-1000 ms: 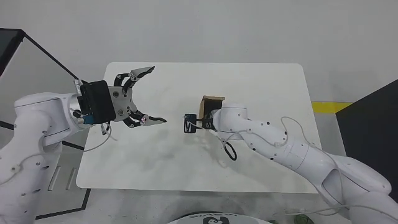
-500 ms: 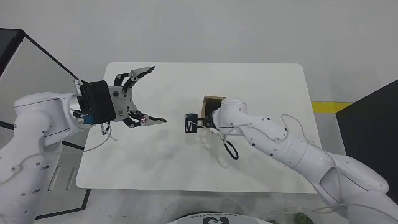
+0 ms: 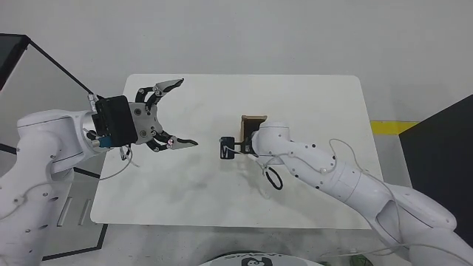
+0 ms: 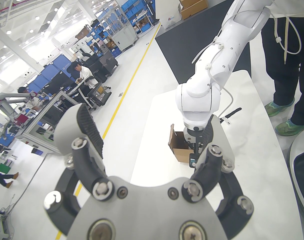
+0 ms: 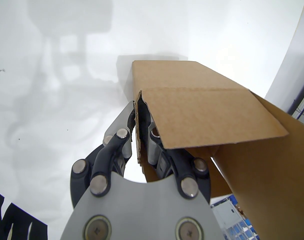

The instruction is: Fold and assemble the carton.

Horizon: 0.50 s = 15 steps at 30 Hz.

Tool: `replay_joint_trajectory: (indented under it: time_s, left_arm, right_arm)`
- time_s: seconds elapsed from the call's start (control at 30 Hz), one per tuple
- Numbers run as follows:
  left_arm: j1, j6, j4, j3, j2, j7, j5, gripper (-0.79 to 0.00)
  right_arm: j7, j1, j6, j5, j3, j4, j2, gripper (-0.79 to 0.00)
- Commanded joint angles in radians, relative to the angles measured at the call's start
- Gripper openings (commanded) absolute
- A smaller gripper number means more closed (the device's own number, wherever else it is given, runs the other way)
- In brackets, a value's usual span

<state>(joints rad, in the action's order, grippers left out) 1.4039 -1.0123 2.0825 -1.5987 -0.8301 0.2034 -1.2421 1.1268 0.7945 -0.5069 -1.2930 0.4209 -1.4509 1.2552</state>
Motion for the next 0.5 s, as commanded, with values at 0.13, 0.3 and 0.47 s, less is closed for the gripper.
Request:
replay_joint_trajectory:
  time_s: [0.13,0.3,0.47]
  left_arm:
    - [0.0,0.0,0.0,0.0,0.0,0.0,0.0,0.0]
    - [0.0,0.0,0.0,0.0,0.0,0.0,0.0,0.0]
    - [0.0,0.0,0.0,0.0,0.0,0.0,0.0,0.0]
  right_arm:
    - [-0.026,0.008,-0.01,-0.01,0.006,0.026,0.006,-0.671]
    - [-0.042,0.016,-0.016,-0.025,0.017,0.027,0.008,-0.496]
    - [-0.036,0.04,0.003,-0.06,0.05,-0.036,-0.005,-0.228]
